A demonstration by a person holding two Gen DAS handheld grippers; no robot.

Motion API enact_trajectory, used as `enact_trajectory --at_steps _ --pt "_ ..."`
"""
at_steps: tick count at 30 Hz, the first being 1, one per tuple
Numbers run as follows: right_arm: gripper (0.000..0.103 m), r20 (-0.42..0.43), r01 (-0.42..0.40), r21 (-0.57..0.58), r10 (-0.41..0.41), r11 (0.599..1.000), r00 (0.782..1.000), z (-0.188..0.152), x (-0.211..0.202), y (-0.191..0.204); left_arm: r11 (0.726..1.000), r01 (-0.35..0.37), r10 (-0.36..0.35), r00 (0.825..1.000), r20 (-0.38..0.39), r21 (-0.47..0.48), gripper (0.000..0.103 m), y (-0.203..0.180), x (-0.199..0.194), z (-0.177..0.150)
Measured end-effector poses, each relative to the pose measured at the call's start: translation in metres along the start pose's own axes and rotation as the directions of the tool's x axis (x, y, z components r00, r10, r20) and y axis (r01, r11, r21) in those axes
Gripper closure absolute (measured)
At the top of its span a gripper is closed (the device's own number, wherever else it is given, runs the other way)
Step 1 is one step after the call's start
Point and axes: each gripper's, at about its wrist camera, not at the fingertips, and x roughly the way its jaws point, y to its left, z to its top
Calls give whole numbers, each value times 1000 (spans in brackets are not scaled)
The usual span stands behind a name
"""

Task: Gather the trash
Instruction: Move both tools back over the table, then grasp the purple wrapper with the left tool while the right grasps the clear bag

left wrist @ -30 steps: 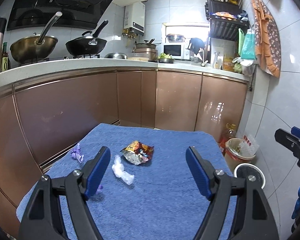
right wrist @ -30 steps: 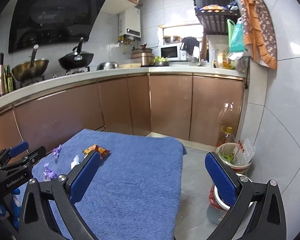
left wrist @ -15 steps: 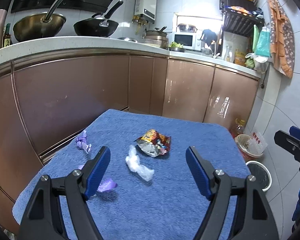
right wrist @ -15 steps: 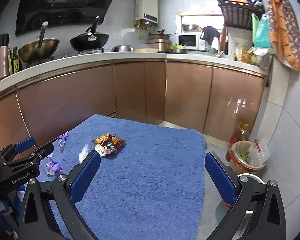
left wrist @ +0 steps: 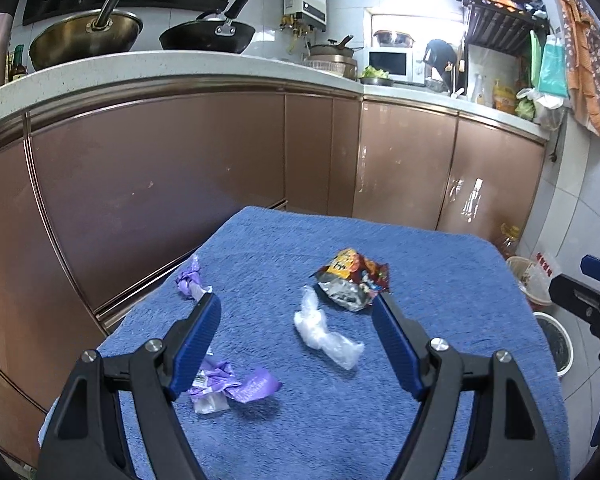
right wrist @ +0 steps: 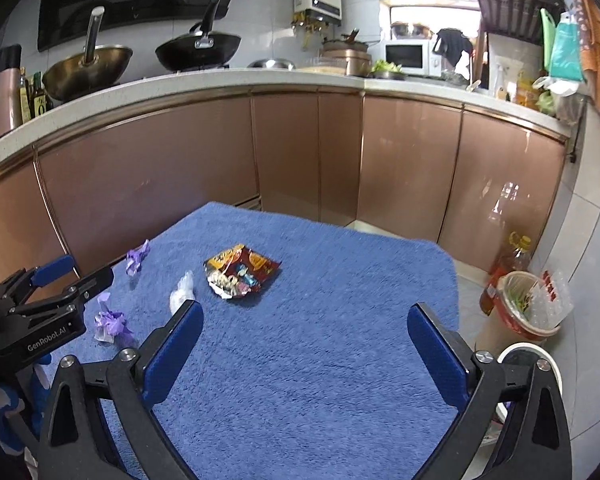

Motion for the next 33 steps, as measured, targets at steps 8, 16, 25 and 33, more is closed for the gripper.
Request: enact_trajectory --at_steps 8,16,25,33 --pt "8 -49 -44 -13 43 999 998 -5 25 12 1000 -15 15 1000 -16 -21 26 24 11 -4" --pt "21 -109 -119 -38 115 992 987 -10 48 25 998 -25 23 999 -28 -59 26 93 10 -20" --pt "21 -186 -255 -68 239 964 953 -11 87 61 982 134 -152 979 -137 -133 26 117 28 -52" --pt "33 -275 -356 -89 320 930 906 -12 136 98 969 180 -214 955 -206 -171 26 109 62 -58"
